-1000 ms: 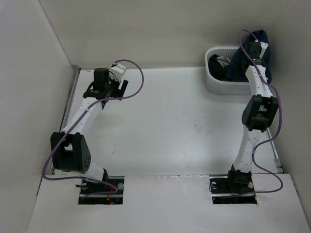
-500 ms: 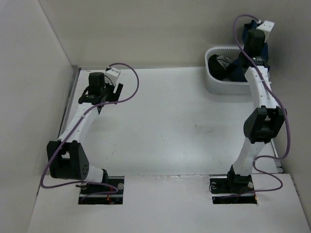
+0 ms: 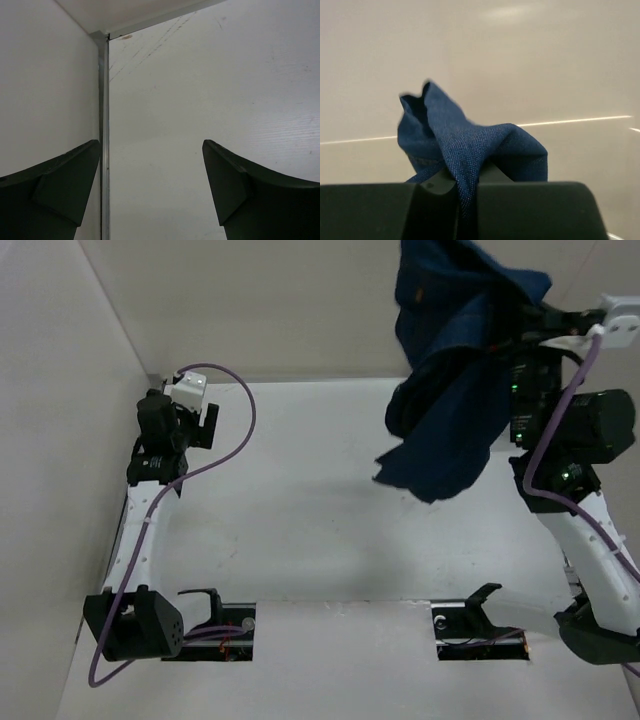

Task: Fold and stack the trousers
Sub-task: Move the trousers to the center of the board, then flatten the trousers out

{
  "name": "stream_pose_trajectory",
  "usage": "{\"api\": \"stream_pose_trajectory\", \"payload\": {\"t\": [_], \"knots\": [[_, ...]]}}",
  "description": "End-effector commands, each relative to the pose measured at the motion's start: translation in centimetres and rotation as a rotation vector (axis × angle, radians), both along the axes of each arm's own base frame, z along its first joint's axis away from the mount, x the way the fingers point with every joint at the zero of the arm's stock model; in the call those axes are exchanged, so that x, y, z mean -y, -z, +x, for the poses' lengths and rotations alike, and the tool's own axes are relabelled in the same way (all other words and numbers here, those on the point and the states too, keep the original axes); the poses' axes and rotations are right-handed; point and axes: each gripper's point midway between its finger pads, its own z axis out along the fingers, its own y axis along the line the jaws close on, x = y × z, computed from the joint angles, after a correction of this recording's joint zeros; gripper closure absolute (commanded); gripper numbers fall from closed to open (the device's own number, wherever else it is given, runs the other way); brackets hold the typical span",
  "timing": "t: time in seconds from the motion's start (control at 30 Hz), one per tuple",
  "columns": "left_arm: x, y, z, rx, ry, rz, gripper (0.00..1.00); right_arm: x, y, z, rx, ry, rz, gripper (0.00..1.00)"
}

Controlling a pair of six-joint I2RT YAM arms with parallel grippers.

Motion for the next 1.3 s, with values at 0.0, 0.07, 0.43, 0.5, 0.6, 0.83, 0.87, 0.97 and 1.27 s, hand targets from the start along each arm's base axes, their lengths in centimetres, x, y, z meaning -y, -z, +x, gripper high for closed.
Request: {"api": "stream_pose_trajectory", "payload": {"t": [0.0, 0.07, 0.43, 0.5, 0.6, 0.83, 0.87, 0.97, 1.27], "knots": [[-2.0, -4.0, 0.0, 0.109, -0.054, -0.002, 0.15, -8.0, 9.8, 5.2, -0.192, -0.198, -0.067, 0.90], [-3.1, -4.4, 0.0, 0.111, -0.084, -0.002, 0.15, -11.5, 17.4, 7.7, -0.373, -0.285, -0.046, 0.67], [0.8, 1.4, -0.4, -0.069, 0.036, 0.011, 0.16, -14.8, 37.4, 9.6, -1.031, -0.321, -0.153, 0.00], [2.5, 3.3, -0.6, -0.125, 0.085, 0.016, 0.16, -13.2, 39.4, 8.8, -1.100, -0.272, -0.123, 0.00], [7.0, 7.4, -1.2, -0.243, 0.232, 0.080, 0.17, -9.2, 45.9, 6.0, -1.320, -0.133, -0.075, 0.00], [17.8, 16.5, -4.0, -0.422, 0.603, 0.317, 0.18, -3.4, 58.6, 0.2, -1.653, 0.134, 0.204, 0.00], [18.3, 17.6, -4.0, -0.442, 0.616, 0.331, 0.18, -3.5, 59.1, 0.0, -1.661, 0.136, 0.239, 0.00], [18.7, 20.3, -4.3, -0.507, 0.631, 0.348, 0.20, -4.6, 61.0, -0.6, -1.692, 0.130, 0.367, 0.00], [17.4, 24.9, -9.3, -0.536, 0.666, 0.419, 0.24, -9.9, 65.8, 0.7, -1.792, 0.025, 0.601, 0.21]]}}
